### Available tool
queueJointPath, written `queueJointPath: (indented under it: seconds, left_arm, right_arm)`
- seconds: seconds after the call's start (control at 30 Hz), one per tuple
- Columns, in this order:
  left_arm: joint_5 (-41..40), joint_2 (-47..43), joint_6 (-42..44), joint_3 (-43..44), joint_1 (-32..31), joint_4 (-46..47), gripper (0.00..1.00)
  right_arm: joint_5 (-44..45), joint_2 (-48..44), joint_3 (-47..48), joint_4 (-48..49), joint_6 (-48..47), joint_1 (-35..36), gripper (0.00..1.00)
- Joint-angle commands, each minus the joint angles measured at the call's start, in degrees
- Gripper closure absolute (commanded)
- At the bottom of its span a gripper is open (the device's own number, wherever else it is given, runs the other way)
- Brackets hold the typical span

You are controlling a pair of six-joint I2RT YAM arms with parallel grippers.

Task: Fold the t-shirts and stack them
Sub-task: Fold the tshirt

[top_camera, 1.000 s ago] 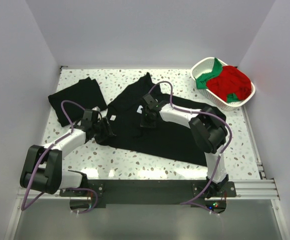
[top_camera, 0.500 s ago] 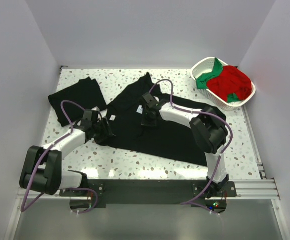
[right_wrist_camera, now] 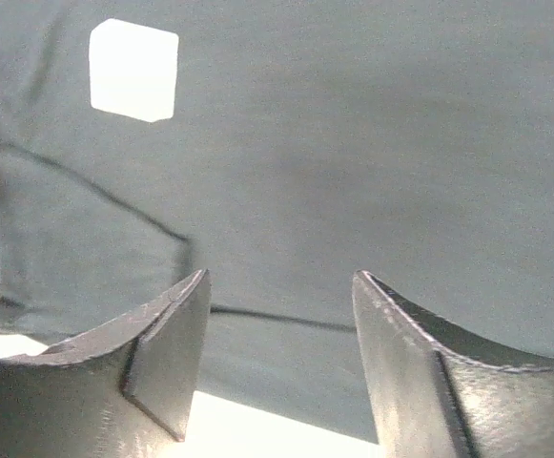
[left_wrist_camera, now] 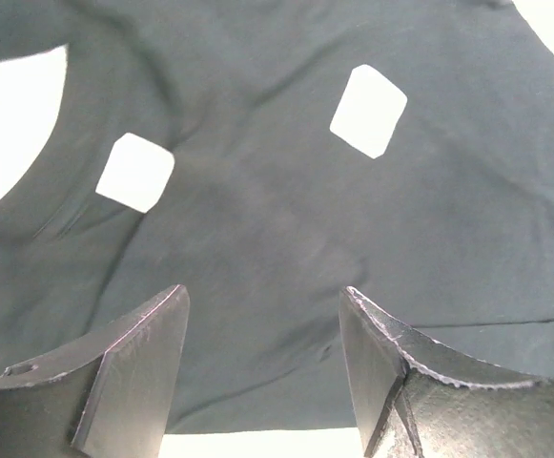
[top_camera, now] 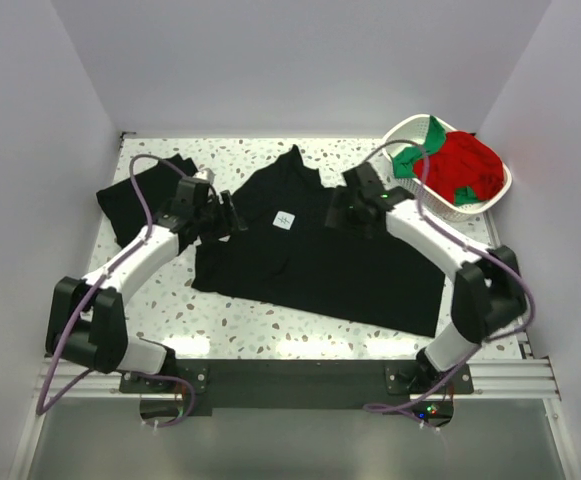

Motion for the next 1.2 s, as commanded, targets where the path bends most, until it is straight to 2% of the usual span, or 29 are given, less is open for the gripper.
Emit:
queueJointPath:
  seconds: [0.0,0.13,0.3,0.53,0.63,0.87,1.17]
  left_arm:
    - [1.90,5.16,1.40,3.75,-1.34,3.13,0.31]
    - [5.15,10.87,1.48,5.33,-1.70,7.00,0.30]
    - [9.37,14.75,1.75,5.34,-2.48,14.03,0.30]
    - [10.87,18.79,1.57,4.81,-4.16,22.02,0.29]
    - [10.70,20.29,1.05,3.41,-4.16,22.38,0.29]
    - [5.95,20.30,-1.41,-1.77,-4.25,17.20,0.30]
    - [2.70,11.69,-3.52,-12.66,-4.25,13.68,0.29]
  right_arm:
    - [0.15,-8.90,-7.24,-5.00,-2.14,-4.56,0.33]
    - [-2.13,-18.82,-20.66,-4.92,-2.05,-11.14,0.26]
    - [-4.42,-22.80,-30.27,-2.90,-1.61,-15.38,0.19]
    - [-5.12,-19.03,-33.27,-0.17,-2.32,-17.93,0.18]
    - [-6.18,-16.66,-33.98,0.71,-2.67,-18.28,0.18]
    - [-5.39,-13.23,-34.51,0.27,-4.07,-18.98,0.18]
    - [-5.04,-11.38,-34.95,-1.83,-5.74,-19.69,0.17]
